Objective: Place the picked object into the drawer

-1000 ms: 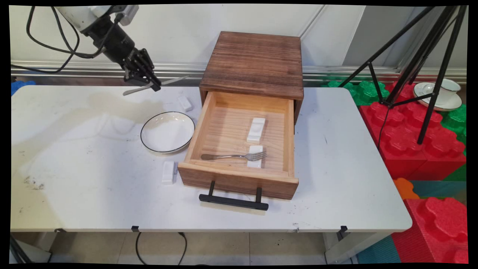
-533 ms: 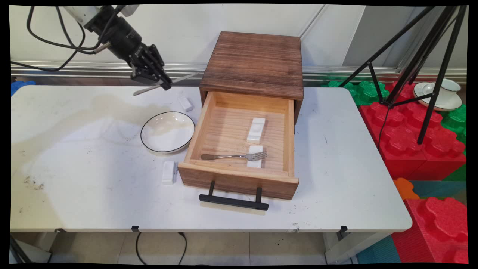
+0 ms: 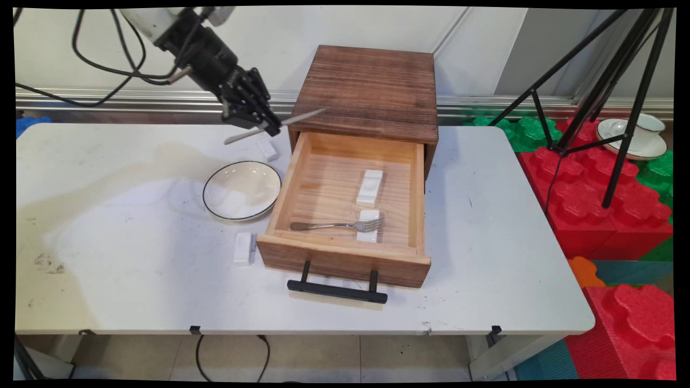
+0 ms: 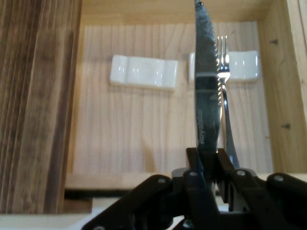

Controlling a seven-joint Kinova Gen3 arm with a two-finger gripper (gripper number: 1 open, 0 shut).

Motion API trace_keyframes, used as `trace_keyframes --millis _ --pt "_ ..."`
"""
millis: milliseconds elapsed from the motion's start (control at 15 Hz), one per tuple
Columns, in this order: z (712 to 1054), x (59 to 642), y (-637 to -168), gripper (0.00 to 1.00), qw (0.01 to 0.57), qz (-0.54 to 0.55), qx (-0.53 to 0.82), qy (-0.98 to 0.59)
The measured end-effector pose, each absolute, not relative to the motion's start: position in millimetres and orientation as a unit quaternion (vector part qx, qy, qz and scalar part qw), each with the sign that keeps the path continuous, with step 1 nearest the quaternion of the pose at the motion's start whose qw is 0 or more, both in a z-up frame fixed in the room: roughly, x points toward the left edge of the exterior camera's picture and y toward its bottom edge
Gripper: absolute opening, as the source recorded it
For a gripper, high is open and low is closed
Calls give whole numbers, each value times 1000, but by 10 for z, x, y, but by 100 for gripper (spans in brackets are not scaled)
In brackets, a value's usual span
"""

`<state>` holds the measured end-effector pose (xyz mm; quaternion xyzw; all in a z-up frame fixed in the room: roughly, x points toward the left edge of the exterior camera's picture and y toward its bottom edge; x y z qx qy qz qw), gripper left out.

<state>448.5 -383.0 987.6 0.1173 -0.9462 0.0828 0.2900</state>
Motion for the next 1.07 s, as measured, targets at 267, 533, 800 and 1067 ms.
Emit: trace_keyframes --millis 267,533,800,1067 --pt "9823 4180 -3888 0 290 90 109 -947" --pt "9757 3843 -3992 0 291 100 108 -945" --pt "9685 3582 -4086 0 291 106 110 -945" --pt "9570 3323 -4197 0 289 109 114 -944"
